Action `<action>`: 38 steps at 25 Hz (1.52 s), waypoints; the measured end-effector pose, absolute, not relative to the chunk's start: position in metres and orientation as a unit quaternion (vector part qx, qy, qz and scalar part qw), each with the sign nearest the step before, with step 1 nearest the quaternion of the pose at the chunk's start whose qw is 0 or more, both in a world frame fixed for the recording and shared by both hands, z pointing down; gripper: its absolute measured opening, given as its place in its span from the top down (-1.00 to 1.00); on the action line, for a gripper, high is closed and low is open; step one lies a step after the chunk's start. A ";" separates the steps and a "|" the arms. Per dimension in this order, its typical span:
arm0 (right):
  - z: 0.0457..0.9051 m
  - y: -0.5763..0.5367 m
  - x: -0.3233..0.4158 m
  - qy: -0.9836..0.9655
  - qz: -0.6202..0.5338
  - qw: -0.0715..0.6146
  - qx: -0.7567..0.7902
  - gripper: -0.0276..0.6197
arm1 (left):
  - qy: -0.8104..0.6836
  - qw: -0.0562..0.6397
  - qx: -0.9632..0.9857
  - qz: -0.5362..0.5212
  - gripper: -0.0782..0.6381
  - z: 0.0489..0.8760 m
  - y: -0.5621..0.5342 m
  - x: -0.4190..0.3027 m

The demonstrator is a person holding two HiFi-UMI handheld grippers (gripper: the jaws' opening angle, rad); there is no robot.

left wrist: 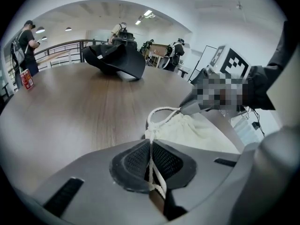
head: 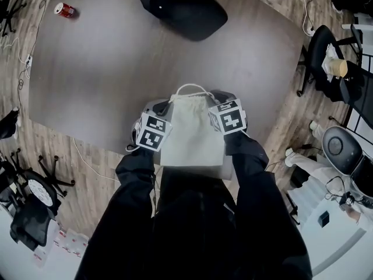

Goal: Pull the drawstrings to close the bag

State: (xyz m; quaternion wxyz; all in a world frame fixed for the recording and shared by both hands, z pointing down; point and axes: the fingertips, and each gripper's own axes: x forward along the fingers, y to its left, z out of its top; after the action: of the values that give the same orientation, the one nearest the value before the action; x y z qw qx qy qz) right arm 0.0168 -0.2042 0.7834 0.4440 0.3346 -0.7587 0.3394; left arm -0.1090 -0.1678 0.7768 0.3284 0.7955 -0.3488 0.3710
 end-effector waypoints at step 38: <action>0.635 -0.211 0.039 -0.759 0.254 0.284 0.529 0.82 | -0.519 0.332 0.735 0.284 0.68 0.653 -0.160 -0.160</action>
State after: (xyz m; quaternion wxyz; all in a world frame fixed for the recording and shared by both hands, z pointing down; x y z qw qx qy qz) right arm 0.0391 -0.2109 0.6350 0.2836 0.5290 -0.7585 0.2538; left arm -0.1598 -0.1605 0.6534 0.3318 0.7346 -0.5195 0.2837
